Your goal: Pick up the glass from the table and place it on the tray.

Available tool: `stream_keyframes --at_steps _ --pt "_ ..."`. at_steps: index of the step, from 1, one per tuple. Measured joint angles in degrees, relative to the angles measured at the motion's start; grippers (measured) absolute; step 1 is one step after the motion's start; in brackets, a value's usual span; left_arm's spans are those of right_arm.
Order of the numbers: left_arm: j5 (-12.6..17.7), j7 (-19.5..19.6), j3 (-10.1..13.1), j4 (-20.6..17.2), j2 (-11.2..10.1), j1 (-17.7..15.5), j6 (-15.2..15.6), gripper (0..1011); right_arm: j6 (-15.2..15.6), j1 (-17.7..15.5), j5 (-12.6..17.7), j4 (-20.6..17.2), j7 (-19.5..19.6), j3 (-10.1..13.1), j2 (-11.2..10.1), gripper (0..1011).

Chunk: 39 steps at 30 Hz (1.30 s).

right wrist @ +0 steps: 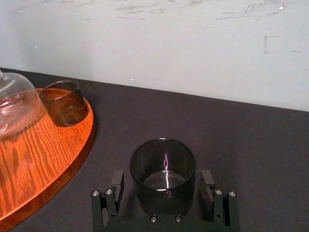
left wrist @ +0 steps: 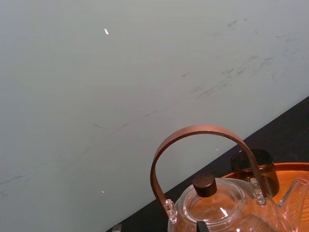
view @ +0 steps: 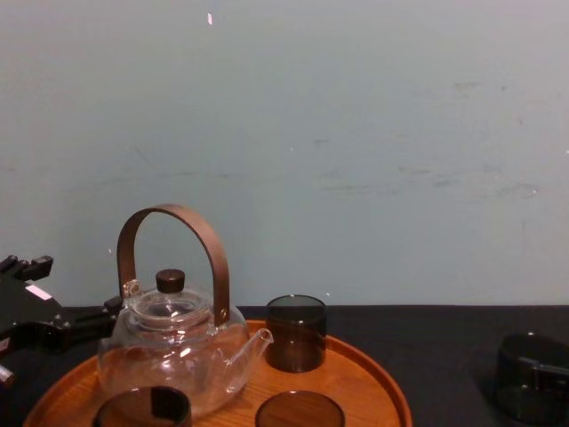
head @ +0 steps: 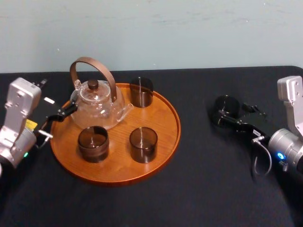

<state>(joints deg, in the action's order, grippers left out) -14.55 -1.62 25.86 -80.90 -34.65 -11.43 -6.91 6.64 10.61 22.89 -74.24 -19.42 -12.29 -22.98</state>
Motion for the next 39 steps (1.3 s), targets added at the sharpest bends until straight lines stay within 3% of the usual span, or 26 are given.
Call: stream_keyframes --at_steps 29,39 --pt "0.0 0.0 0.0 0.0 0.0 0.0 0.0 1001 -1.2 6.3 -2.6 7.8 -1.0 -1.7 2.7 1002" --pt "0.0 0.0 0.0 0.0 0.0 0.0 0.0 1001 -1.2 6.9 -3.1 8.7 -0.8 -1.8 3.1 1002"
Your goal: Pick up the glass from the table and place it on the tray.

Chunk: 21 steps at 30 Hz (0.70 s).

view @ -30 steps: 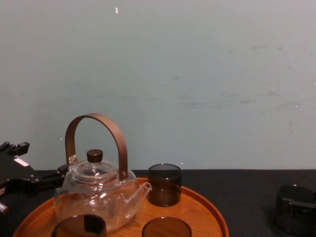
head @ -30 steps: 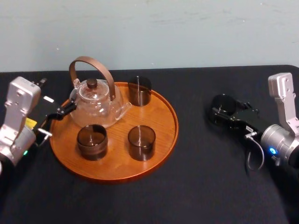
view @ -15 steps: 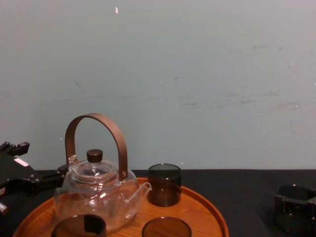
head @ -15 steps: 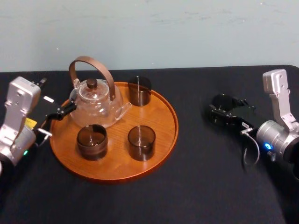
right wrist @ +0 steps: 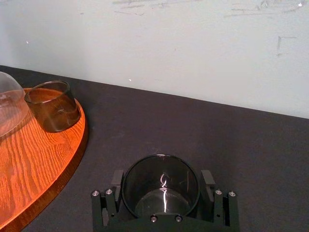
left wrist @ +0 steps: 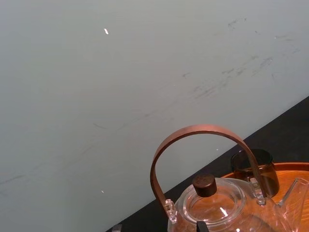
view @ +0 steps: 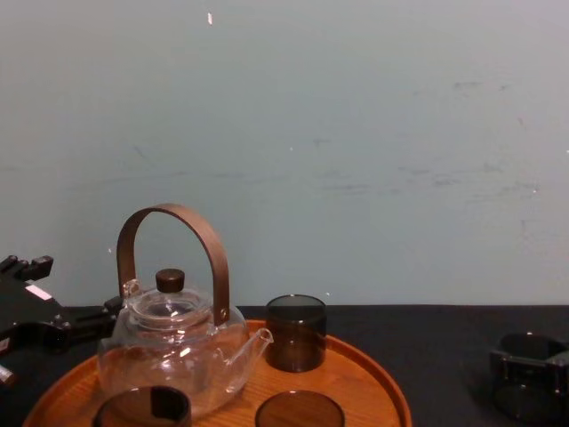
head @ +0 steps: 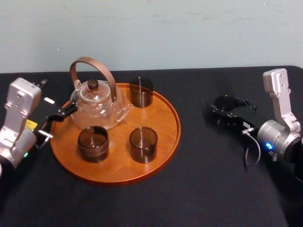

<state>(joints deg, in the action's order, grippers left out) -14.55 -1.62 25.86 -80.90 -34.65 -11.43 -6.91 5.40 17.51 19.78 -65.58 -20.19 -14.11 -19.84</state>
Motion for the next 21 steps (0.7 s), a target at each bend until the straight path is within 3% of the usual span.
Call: stream_keyframes --at_steps 15,21 --pt "0.0 0.0 0.0 0.0 0.0 0.0 0.0 1001 0.0 -0.2 0.2 -0.3 0.0 0.1 -0.1 1003" --pt "0.0 0.0 0.0 0.0 0.0 0.0 0.0 1001 0.0 -0.2 0.2 -0.3 0.0 0.1 -0.2 911"
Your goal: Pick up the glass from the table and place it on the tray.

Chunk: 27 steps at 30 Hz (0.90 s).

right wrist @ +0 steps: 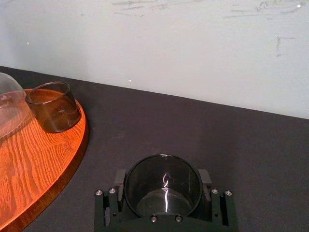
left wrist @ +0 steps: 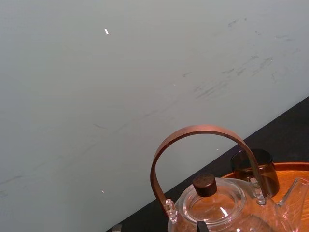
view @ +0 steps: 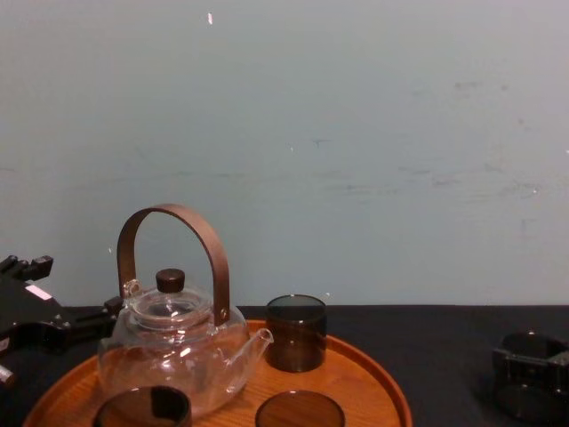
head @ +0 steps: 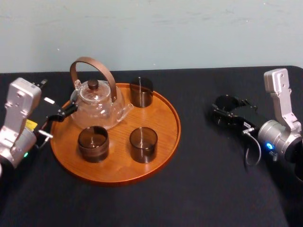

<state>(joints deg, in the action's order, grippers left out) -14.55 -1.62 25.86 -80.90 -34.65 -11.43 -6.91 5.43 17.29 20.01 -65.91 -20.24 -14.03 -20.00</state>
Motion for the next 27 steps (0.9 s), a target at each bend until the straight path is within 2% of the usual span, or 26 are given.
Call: stream_keyframes --at_steps 16,20,27 --pt "0.0 0.0 0.0 0.0 0.0 0.0 0.0 1001 -0.1 -0.2 0.5 -0.1 -0.6 0.2 0.0 911" --pt "0.0 0.0 0.0 0.0 0.0 0.0 0.0 1001 -0.2 -0.5 0.9 -1.0 -1.2 0.4 -0.3 911" --pt "0.0 0.0 0.0 0.0 0.0 0.0 0.0 1001 0.6 -1.7 1.6 -4.6 -1.5 0.5 -0.8 911"
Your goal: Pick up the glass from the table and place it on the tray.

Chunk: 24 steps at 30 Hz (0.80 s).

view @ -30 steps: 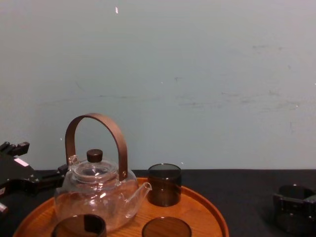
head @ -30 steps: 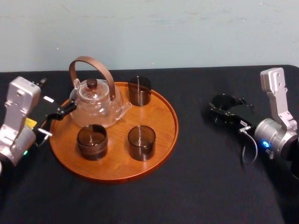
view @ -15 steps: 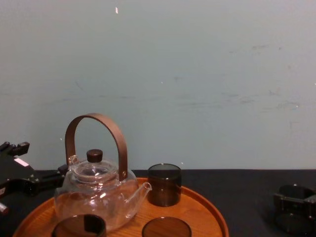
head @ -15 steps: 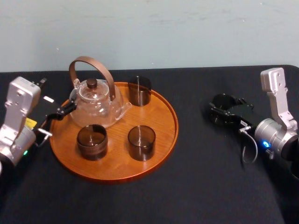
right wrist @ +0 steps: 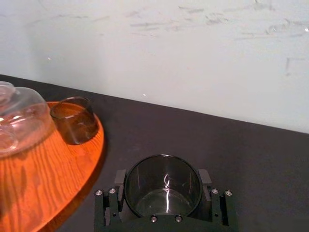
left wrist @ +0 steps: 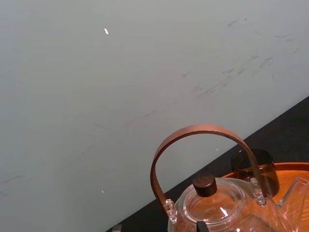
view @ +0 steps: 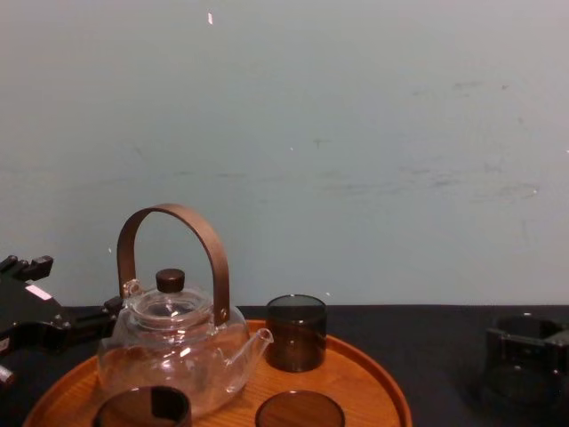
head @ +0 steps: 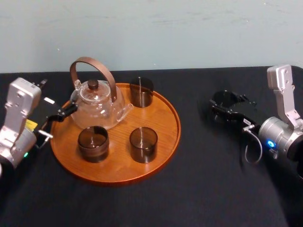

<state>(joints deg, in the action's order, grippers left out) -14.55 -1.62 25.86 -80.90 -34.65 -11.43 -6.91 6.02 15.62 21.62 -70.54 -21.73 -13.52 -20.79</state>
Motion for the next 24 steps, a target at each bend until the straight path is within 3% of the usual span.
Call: stream_keyframes --at_steps 10,24 --pt "0.0 0.0 0.0 0.0 0.0 0.0 0.0 1002 1.2 -0.9 0.4 -4.4 -0.1 -1.2 -0.3 911" --pt "0.0 0.0 0.0 0.0 0.0 0.0 0.0 1001 1.6 0.8 -1.3 -6.3 -0.8 -6.5 1.5 911"
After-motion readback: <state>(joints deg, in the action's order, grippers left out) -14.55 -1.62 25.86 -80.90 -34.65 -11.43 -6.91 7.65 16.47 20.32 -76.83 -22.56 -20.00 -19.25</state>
